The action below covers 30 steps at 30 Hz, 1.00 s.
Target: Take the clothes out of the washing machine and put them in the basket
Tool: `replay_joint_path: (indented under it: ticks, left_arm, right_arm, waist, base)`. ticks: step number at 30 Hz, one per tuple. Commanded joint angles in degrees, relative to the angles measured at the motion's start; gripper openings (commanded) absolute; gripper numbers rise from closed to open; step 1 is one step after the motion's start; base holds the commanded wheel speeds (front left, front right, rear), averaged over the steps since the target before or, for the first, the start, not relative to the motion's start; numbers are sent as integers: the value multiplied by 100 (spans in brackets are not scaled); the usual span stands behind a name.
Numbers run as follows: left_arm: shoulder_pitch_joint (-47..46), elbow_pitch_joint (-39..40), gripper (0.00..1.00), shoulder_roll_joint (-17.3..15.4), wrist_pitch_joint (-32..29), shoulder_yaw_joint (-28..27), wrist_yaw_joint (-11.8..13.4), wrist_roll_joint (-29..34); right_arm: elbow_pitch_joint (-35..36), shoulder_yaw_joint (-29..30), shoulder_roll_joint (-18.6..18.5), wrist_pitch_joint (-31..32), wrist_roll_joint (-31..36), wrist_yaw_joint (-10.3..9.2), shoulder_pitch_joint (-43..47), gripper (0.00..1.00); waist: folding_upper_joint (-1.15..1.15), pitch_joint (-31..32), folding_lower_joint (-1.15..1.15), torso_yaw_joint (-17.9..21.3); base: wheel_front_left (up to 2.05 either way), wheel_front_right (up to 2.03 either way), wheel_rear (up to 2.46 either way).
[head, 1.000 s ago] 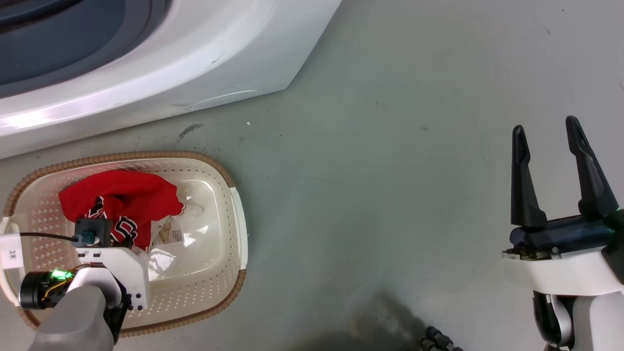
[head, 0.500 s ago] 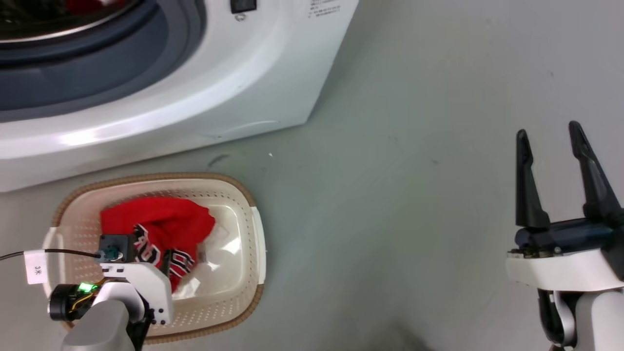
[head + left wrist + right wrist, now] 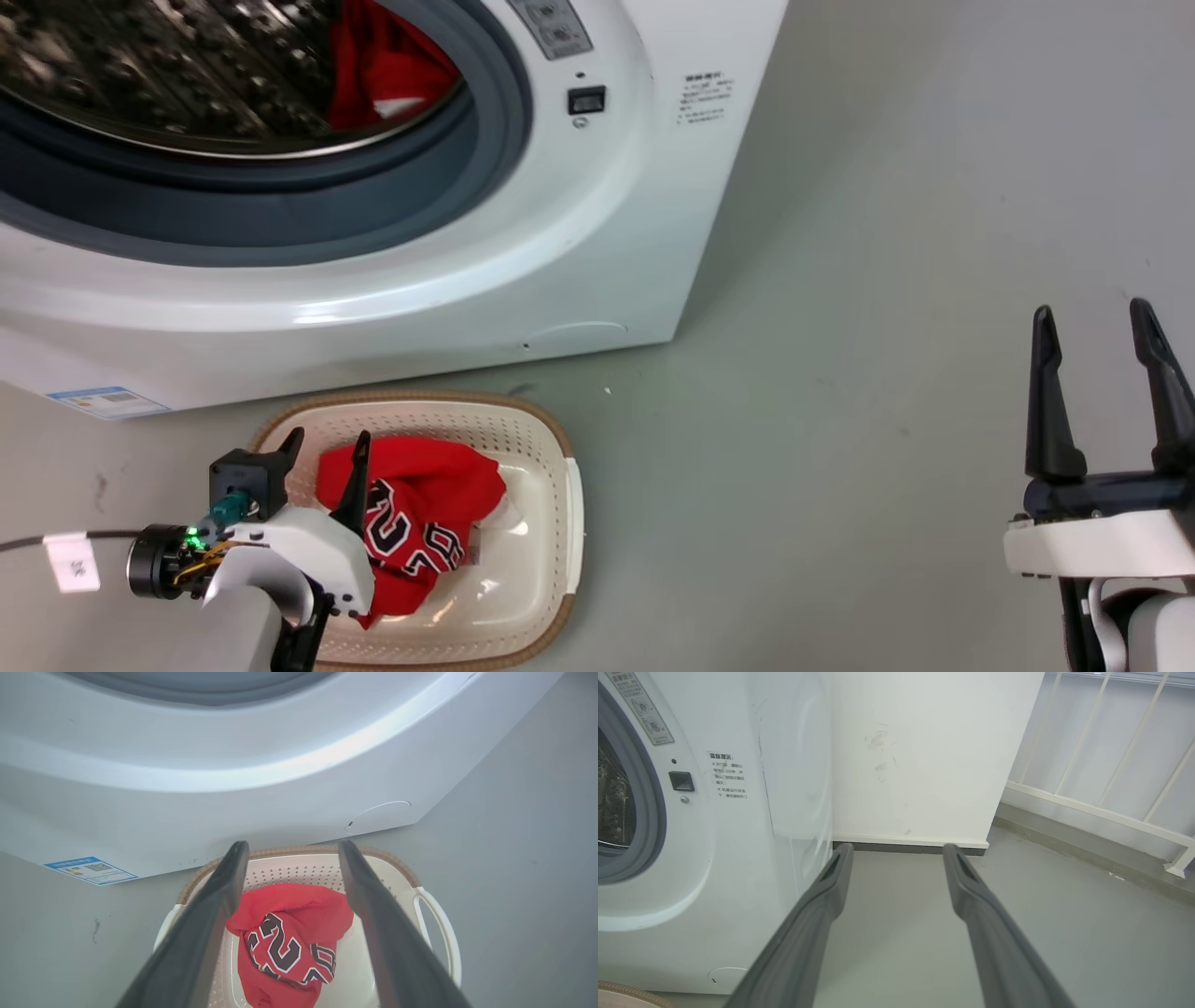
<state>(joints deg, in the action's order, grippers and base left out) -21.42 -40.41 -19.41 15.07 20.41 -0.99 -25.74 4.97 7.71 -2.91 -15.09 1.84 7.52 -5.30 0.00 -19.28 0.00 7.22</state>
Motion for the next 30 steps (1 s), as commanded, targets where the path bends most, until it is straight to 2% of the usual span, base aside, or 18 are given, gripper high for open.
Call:
replay_joint_path:
  ticks: [1,7,16,20,23,30]
  left_arm:
    - [208,311,100,40,14,-164,25,151]
    - [686,1386,100,200,14,-807,-50,619]
    - [669,2143,100,257,15,-1259,-300,1011]
    - [407,2280,100,155,15,-1362,-407,1034]
    - [-201,2167,100,-30,-71,-1468,-484,893]
    - [-1356,1874,100,-555,-797,-1711,-546,599]
  right_arm:
    - [-39,-12,5,-13,0,-6,115,100]
    - [-81,-53,5,-12,4,-7,220,100]
    - [-72,-113,5,-12,-64,-6,277,100]
    - [-39,-205,5,-12,-142,-6,220,100]
    - [-4,-238,6,-12,-237,-6,127,100]
    - [81,-456,7,-12,-393,-6,-44,100]
  waist:
    - [0,228,0,-172]
    - [0,407,0,-205]
    - [0,400,0,-27]
    - [0,215,0,166]
    - [0,-162,0,402]
    - [0,-865,0,877]
  base:
    - [0,0,0]
    - [0,0,0]
    - [0,0,0]
    - [0,0,0]
    - [0,0,0]
    - [0,0,0]
